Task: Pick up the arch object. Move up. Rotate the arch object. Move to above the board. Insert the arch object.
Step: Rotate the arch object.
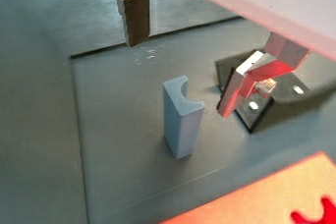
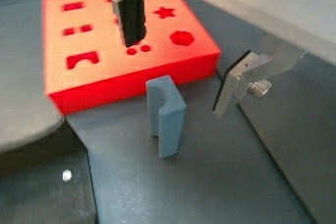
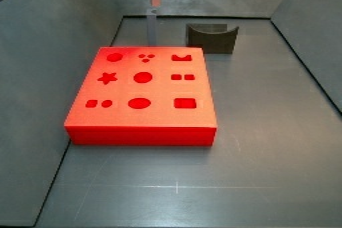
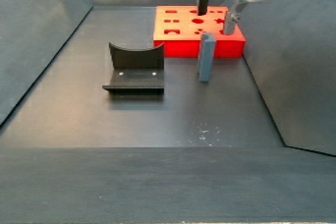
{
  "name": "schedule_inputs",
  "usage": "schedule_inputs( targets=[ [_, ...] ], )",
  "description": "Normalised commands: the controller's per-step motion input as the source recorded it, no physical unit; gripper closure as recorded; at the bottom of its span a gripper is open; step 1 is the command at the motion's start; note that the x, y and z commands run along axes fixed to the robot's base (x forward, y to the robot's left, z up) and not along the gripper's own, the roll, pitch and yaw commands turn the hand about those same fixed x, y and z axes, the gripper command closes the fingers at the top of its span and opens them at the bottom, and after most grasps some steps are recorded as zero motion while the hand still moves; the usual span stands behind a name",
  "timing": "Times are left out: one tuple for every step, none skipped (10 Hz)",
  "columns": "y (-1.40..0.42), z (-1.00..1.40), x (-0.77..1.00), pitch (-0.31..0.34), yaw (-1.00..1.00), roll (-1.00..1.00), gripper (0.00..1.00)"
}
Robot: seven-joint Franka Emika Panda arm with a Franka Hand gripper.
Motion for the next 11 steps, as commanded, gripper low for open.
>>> schedule_inputs(
  targets=[
    [0.02, -0.03, 0.03, 0.008, -1.0, -0.01, 0.0],
    [0.02, -0.03, 0.03, 0.008, -1.0, -0.01, 0.0],
    [0.02, -0.03, 0.03, 0.012, -0.98, -0.01, 0.0],
    [0.02, -0.03, 0.03, 0.012, -0.71, -0.01, 0.0],
    [0.02, -0.03, 0.03, 0.012, -0.48, -0.01, 0.0],
    [0.02, -0.03, 0.03, 0.012, -0.31, -0.01, 0.0],
    [0.0, -1.0, 0.0, 0.012, -0.17, -0.01, 0.0],
    [0.0, -1.0, 0.0, 0.007, -0.13, -0.01, 0.0],
    [0.01, -1.0, 0.02, -0.019, -0.08, 0.0, 0.0],
    [0.01, -1.0, 0.02, -0.028, -0.06, 0.01, 0.0],
    [0.02, -0.85, 0.02, -0.032, -0.05, 0.02, 0.0]
  ],
)
